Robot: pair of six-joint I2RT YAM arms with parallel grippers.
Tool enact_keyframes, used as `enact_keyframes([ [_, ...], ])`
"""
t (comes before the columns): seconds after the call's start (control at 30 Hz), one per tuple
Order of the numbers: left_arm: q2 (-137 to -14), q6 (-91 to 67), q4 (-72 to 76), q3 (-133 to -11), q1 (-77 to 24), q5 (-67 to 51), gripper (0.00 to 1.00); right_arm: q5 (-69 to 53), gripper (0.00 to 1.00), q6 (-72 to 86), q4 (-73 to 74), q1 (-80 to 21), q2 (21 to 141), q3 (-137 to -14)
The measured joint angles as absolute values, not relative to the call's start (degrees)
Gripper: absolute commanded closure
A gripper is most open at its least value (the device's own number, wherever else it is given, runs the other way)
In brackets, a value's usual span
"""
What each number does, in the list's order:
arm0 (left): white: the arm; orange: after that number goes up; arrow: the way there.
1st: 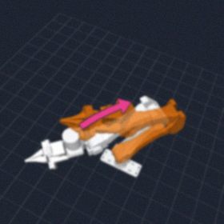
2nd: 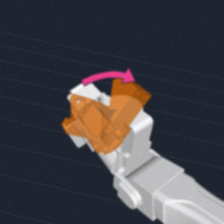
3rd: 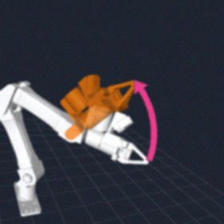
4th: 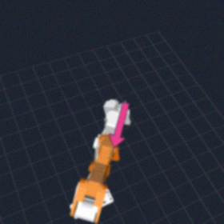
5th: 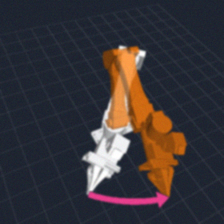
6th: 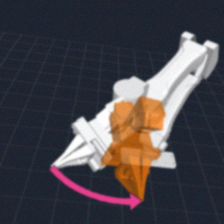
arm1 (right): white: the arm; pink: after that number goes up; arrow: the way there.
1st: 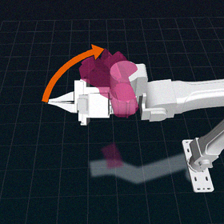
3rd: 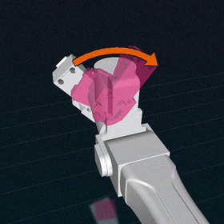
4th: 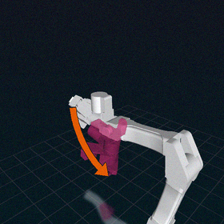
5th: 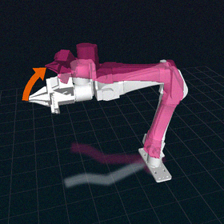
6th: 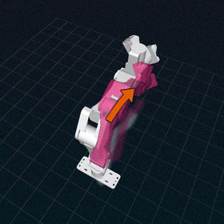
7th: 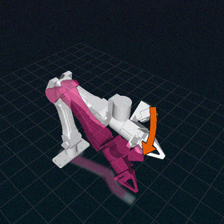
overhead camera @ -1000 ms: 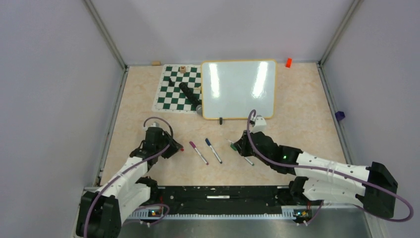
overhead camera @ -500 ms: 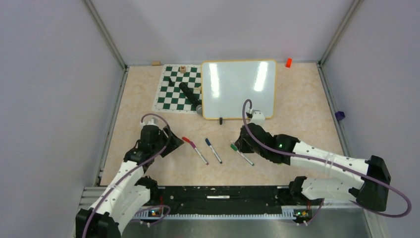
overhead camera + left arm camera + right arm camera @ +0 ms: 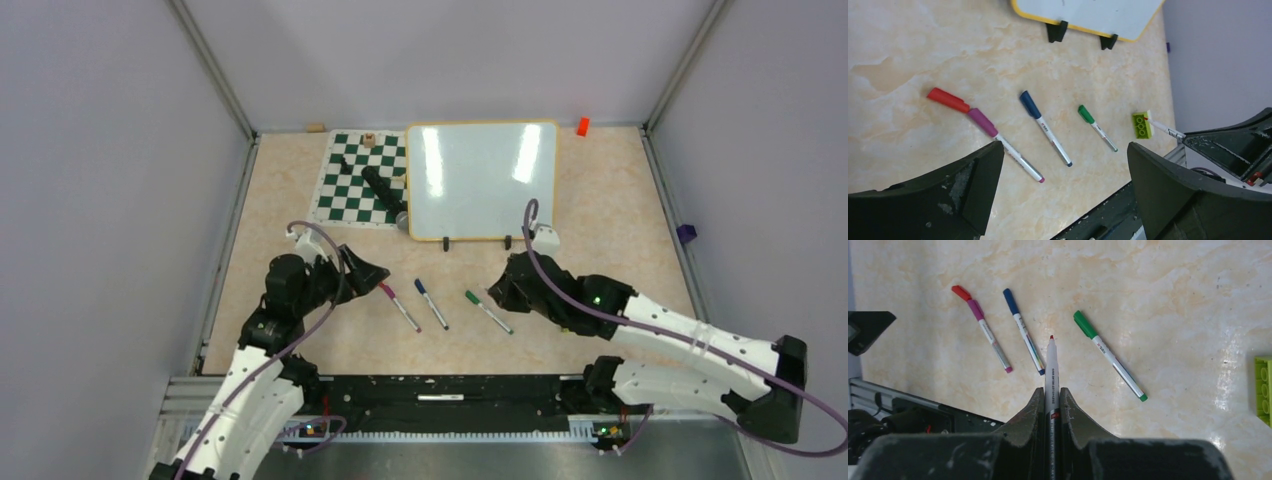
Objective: Write a sentence on the whiteboard
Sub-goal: Move the whiteboard to the center of the board.
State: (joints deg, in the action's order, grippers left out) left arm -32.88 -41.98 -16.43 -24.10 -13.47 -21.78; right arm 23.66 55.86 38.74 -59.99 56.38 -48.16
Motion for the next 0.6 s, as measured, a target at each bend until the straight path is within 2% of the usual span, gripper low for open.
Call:
enact_keyframes([
  [0.23, -34.76, -41.63, -7.68, -23.35, -13.47, -27.38, 0.01, 20.67, 1.00, 52.69, 36.51, -57.84, 49.28, -47.59],
  [0.6, -40.05, -41.23, 5.19, -21.91, -13.47, -30.87, 0.01, 22.87, 1.00, 42.76, 32.58, -56.97, 49.19, -45.21],
])
